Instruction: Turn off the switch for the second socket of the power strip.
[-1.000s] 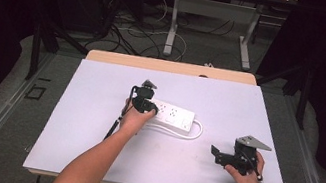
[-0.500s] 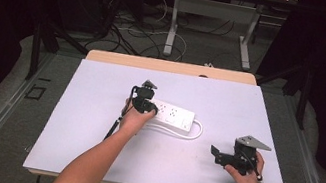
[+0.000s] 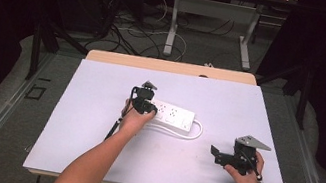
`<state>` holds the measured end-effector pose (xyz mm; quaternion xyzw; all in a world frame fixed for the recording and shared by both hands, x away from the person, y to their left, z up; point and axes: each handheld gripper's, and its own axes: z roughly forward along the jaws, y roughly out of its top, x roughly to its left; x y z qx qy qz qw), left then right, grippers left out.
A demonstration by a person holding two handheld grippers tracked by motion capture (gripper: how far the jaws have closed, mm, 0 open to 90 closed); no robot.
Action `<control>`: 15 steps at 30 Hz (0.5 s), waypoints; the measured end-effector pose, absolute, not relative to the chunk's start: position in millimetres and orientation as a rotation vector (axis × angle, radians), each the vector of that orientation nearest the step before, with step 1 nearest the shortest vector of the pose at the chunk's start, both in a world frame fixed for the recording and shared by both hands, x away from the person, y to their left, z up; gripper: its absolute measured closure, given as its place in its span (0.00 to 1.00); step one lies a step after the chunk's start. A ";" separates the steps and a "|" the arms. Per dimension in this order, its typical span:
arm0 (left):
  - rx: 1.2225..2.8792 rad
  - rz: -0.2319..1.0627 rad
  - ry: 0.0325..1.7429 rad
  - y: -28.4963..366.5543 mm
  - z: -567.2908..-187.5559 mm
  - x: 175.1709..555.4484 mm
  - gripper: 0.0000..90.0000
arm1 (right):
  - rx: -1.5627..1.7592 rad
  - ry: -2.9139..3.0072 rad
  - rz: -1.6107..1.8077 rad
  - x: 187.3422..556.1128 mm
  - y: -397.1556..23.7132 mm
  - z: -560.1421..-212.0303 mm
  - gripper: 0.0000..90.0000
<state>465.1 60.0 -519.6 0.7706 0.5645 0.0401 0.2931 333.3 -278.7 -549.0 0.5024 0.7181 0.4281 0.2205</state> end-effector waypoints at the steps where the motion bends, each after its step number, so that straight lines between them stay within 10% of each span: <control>1: 2.051 0.107 1.504 60.0 -519.6 465.1 1.00 | 1.393 1.985 1.185 333.0 -278.3 -548.8 0.01; 15: 2.048 0.111 1.496 58.4 -518.9 464.9 0.97 | 1.393 1.983 1.183 333.2 -279.6 -549.2 0.01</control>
